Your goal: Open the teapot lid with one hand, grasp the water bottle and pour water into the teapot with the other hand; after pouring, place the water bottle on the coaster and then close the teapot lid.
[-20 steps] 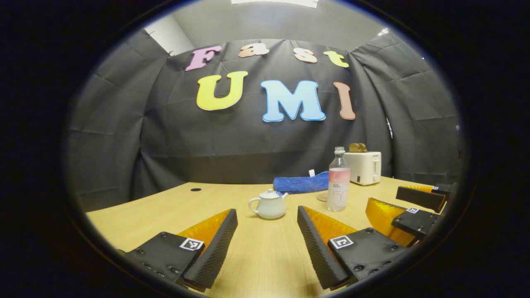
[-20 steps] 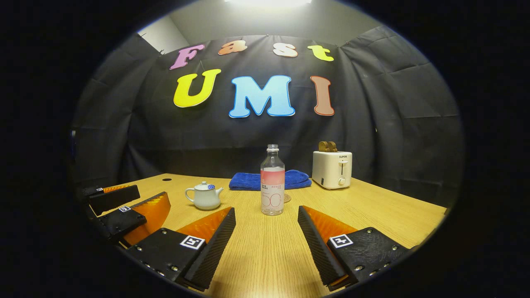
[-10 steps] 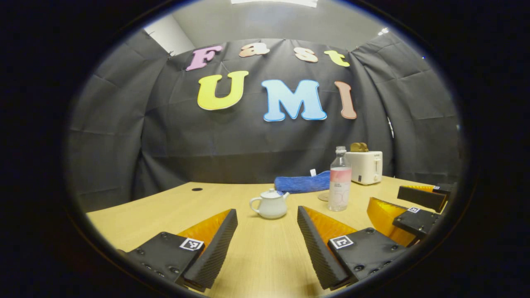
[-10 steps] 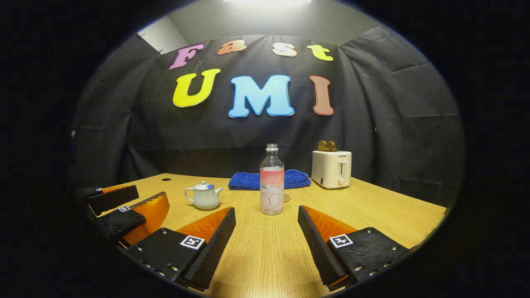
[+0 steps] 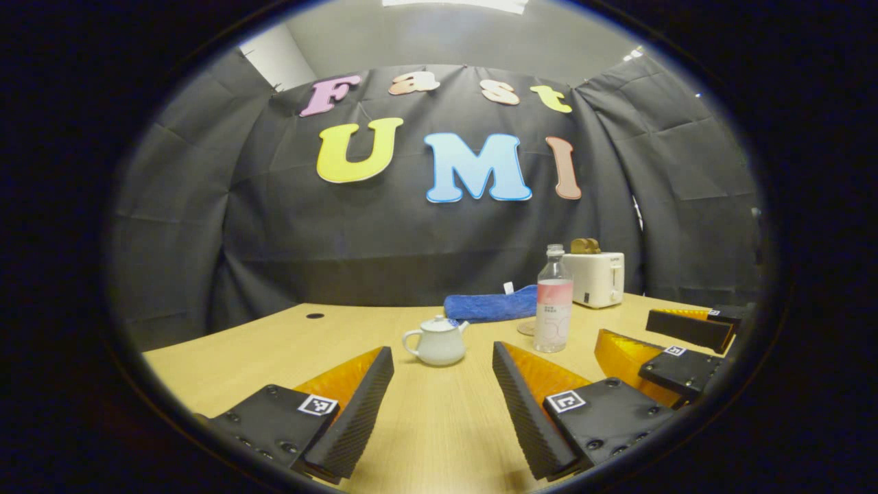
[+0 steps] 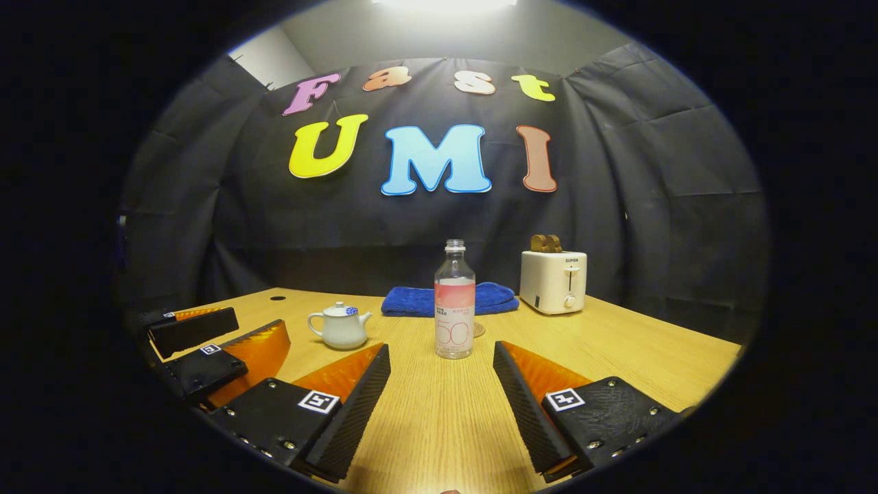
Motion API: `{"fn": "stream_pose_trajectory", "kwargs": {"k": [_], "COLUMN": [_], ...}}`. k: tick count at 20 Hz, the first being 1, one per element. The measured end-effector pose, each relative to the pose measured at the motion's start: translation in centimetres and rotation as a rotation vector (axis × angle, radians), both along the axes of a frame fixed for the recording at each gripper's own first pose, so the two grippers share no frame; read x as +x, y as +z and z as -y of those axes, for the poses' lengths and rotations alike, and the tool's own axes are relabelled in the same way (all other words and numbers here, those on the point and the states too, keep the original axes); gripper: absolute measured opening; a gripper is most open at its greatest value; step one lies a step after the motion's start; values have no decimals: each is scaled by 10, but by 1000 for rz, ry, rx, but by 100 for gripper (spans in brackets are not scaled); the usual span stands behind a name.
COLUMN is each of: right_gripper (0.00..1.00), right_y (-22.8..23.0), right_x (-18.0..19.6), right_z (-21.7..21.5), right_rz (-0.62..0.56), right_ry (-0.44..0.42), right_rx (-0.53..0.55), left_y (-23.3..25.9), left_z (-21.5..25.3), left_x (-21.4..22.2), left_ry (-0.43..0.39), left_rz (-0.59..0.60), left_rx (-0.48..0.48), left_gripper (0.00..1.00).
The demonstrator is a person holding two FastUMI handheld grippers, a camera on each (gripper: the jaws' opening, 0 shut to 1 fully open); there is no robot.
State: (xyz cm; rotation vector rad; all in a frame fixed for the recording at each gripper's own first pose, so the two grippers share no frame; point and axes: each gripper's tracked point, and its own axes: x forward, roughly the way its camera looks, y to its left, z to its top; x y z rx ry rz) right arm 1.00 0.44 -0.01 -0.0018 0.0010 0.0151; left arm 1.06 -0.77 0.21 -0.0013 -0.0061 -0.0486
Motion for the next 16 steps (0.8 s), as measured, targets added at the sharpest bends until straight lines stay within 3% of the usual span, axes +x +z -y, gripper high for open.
{"fn": "stream_pose_trajectory", "kwargs": {"k": [12,16], "right_gripper": [94,94], "right_y": [32,42], "right_x": [54,83], "right_z": [-18,-20], "right_rz": [8,-7], "right_ry": [9,-4], "right_rx": [-38,-25], "left_y": [19,23], "left_z": [-6,-2], "left_x": [83,111], "left_ry": [-119,-170], "left_rz": [-18,-21], "left_rx": [-55,-11], "left_gripper": [96,96]}}
